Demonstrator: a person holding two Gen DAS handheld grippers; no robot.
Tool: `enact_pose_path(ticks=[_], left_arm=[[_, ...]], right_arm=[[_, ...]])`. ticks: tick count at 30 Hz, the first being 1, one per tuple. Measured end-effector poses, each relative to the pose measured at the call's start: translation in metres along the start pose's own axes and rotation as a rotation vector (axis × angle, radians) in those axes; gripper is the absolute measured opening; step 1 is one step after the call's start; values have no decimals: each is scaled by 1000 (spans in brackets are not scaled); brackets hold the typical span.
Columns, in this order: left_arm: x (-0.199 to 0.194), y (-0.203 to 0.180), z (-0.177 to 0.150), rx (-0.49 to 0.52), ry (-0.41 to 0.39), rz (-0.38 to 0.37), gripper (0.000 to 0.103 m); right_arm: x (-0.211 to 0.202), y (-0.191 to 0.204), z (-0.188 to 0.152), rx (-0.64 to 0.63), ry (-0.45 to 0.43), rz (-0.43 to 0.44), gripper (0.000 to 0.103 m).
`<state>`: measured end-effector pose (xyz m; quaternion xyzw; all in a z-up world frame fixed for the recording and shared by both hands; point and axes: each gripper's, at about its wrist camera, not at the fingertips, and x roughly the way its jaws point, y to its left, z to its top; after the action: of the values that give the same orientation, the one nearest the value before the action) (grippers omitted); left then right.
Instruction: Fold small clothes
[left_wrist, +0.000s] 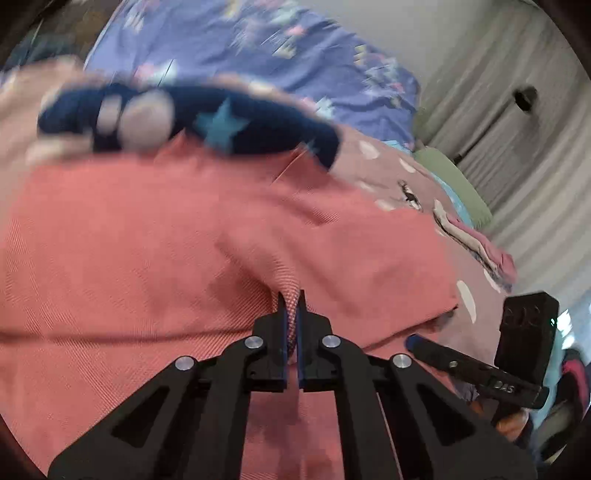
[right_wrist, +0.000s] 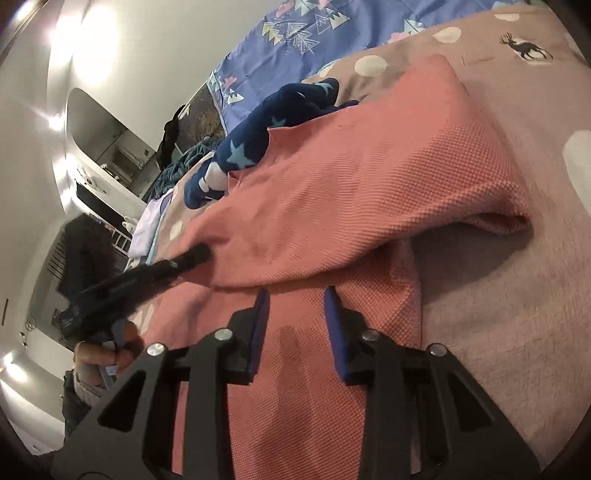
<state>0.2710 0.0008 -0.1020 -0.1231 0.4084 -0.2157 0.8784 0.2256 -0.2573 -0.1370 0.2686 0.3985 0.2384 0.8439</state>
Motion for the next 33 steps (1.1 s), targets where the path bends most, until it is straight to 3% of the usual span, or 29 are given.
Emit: enact_pose_path(ticks=[6, 10, 15, 17, 21, 25, 30, 33], left_arm=[[-79, -43, 57, 161, -220, 47, 3], [-115, -30, 75, 223, -292, 171, 3], [-111, 30, 62, 129, -233, 276, 3], [-91, 59, 46, 104, -161, 372, 4], [-55, 99, 18, 55, -41, 544, 16], [-55, 107, 4, 24, -62, 512, 39], [-30, 108, -13, 80, -2, 601, 53], [-36, 115, -13, 44, -5, 578, 55]], right_arm=[[4, 8, -2, -50, -6, -27, 36], [-1, 8, -1, -48, -12, -45, 31], [-3, 22, 7, -112, -39, -109, 31], [2, 17, 4, -91, -23, -121, 31], [3, 10, 1, -69, -18, -114, 30], [2, 9, -2, -70, -20, -112, 30], [5, 8, 1, -67, -21, -112, 30], [4, 8, 1, -65, -25, -120, 30]])
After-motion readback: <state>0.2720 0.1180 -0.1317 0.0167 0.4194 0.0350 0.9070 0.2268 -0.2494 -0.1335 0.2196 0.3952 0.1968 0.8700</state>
